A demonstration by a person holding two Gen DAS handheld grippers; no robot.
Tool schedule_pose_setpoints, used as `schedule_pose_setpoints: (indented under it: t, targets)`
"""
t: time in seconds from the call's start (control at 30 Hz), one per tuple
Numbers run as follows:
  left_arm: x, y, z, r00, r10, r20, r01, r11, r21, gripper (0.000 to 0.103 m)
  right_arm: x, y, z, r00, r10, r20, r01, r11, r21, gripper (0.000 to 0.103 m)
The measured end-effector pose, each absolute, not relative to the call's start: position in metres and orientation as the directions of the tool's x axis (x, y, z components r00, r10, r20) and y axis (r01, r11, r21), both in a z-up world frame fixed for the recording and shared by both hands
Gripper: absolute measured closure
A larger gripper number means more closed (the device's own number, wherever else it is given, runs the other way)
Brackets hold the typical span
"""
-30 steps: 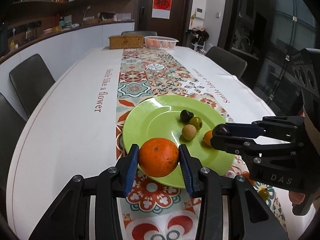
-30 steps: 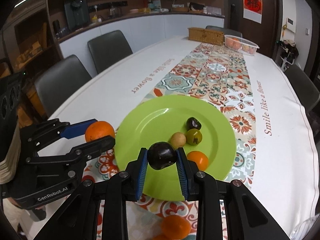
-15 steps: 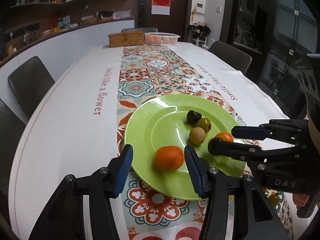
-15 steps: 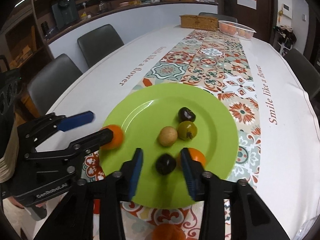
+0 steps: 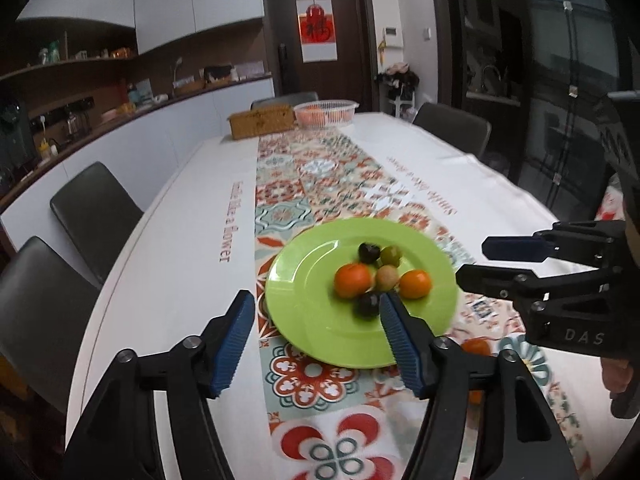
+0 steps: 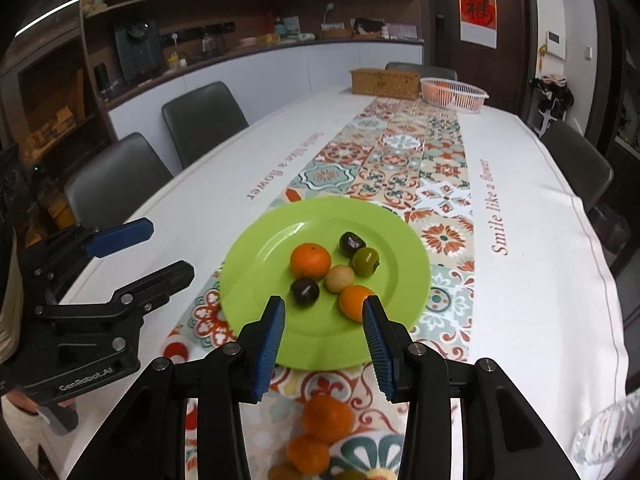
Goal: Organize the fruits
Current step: 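Carry the plum onto the green plate with the right tool while the left tool places the orange there, then withdraw both open tools from the plate toward the remaining fruit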
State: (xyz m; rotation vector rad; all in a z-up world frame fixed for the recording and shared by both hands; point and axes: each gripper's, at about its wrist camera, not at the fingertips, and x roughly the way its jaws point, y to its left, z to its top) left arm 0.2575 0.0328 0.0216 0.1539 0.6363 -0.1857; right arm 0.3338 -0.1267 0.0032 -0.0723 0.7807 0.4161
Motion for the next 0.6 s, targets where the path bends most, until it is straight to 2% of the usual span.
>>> schedule_pose_setpoints:
  t: [0.13,0.2,0.43,0.6]
  targets:
    - [0.235,0.026,0.036,0.805,-0.14,-0.576,0.23,0.97,0.084,0.032,0.313,-0.136,0.017,0.665,0.34,-0.665,-0.389,0.918,0.08,0.06]
    - [0.225,0.023,0.041,0.81,-0.146,-0.568,0.235,0.968,0.085,0.03,0.301,-0.142,0.023,0.685,0.335,-0.647,-0.383,0.921,0.073,0.053]
    - [0.189,0.005,0.05,0.832,-0.148,-0.534,0.237,0.966,0.102,0.023,0.266,-0.158,0.032,0.72,0.319,-0.616,-0.38,0.924,0.034,0.053]
    - [0.17,-0.007,0.049,0.84,-0.138,-0.525,0.226,0.968,0.107,0.022,0.248,-0.168,0.033,0.727,0.325,-0.604,-0.397,0.918,0.016,0.053]
